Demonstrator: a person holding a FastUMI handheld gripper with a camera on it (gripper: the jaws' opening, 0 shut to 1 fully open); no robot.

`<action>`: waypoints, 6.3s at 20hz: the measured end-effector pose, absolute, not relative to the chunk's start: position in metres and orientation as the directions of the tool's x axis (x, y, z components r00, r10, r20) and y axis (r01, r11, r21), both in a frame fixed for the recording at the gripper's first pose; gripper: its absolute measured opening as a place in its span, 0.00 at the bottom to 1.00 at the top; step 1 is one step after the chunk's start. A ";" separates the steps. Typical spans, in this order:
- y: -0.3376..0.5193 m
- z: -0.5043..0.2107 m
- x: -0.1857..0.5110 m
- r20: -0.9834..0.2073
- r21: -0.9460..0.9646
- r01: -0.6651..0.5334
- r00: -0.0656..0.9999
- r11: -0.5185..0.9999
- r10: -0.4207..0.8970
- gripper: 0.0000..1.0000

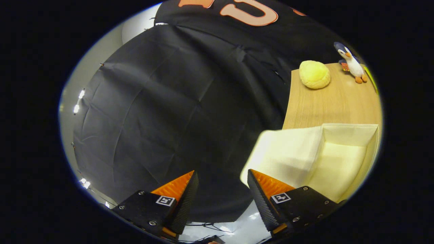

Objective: Open the storage box then place both shoes into the box .Put the left shoe in first, then the right shoe, with the right side of both shoes facing outward in a uniform manner.

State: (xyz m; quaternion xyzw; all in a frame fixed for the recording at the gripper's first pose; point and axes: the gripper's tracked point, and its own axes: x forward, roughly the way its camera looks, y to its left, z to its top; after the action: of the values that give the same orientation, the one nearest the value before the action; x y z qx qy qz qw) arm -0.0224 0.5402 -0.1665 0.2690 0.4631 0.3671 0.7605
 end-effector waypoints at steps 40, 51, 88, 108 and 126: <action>0.093 -0.444 -0.014 -0.877 -0.103 -0.124 0.480 0.987 -0.031 0.13; 0.134 -0.364 -0.002 -0.857 0.139 0.047 0.506 0.989 0.096 0.03; 0.426 -0.397 0.016 -0.950 0.288 0.108 0.154 0.951 0.270 0.13; 0.225 -0.254 -0.010 -0.723 0.458 -0.096 0.538 0.884 0.433 0.93; -0.036 -0.398 -0.085 -0.865 0.103 0.138 0.501 0.985 0.021 0.86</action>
State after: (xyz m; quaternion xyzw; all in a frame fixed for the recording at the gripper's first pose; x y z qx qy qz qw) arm -0.0849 -0.0363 -0.3976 0.0793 0.4985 -0.0339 0.8626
